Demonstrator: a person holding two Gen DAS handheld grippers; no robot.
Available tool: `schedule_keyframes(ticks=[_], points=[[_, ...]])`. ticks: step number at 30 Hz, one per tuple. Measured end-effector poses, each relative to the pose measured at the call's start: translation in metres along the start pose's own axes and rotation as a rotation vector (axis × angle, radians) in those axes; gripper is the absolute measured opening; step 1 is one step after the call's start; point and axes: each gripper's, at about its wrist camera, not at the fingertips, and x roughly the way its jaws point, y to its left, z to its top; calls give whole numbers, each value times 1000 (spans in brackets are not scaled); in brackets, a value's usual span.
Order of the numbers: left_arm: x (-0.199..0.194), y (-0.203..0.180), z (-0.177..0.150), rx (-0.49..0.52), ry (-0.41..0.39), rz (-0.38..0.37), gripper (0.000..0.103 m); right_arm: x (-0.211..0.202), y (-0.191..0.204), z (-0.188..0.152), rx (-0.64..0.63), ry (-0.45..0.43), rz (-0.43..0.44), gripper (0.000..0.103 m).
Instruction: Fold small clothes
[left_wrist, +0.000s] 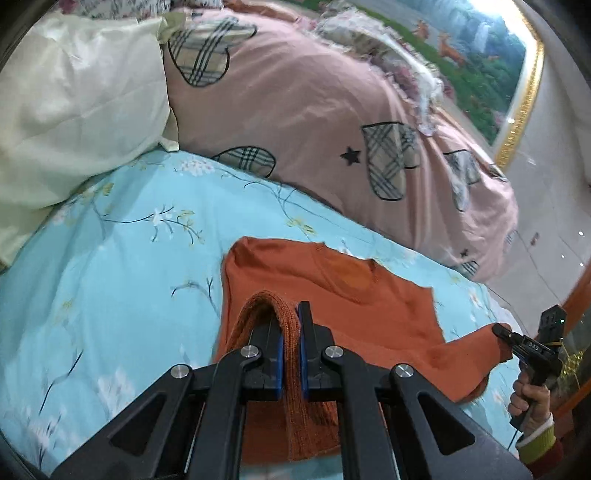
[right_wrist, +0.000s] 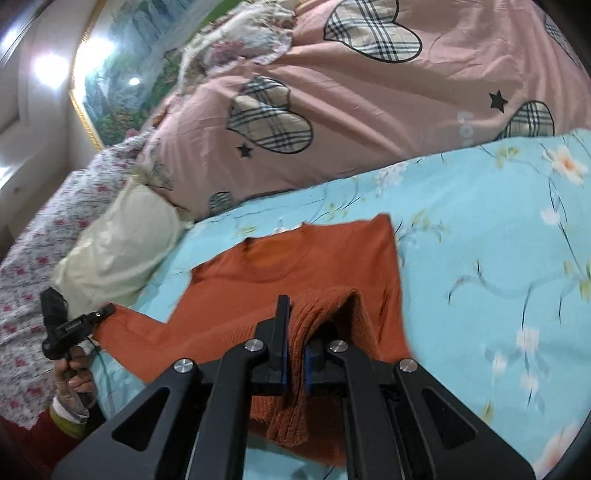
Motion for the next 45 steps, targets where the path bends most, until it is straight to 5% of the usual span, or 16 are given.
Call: schedule_keyframes(ticks=[11,16,19,21,25,29,31,35,39,45], points=[[145,40,17,-24,180,127,7,116,-67,20,149,166,-92,9],[139,46,-1,-40,226,117,18,111,-90,8,274,182,-86,14],[109,19,-19,15,224,33,30,72,-69,6,173,107,-172,18],[103,-3,-34,51,260,-31,31,62,-43,-1,77,115,-109,18],[134,-50,-73,162,419,-105,32,95,9,-28,-125,315,50,18],[170,-57,-58,233,444,-56,30,138,17,-36,-236,432,-63,13],[188,-51,-34,239,440,-18,12,147,6,-23,-228,406,-112,12],[215,-22,28,159,338,116,11,151,-29,25,-77,237,-228,12],[206,2,61,73,235,216,36,128,-56,46,127,79,-260,13],[155,8,19,29,231,137,45,107,-27,12,57,103,-191,15]])
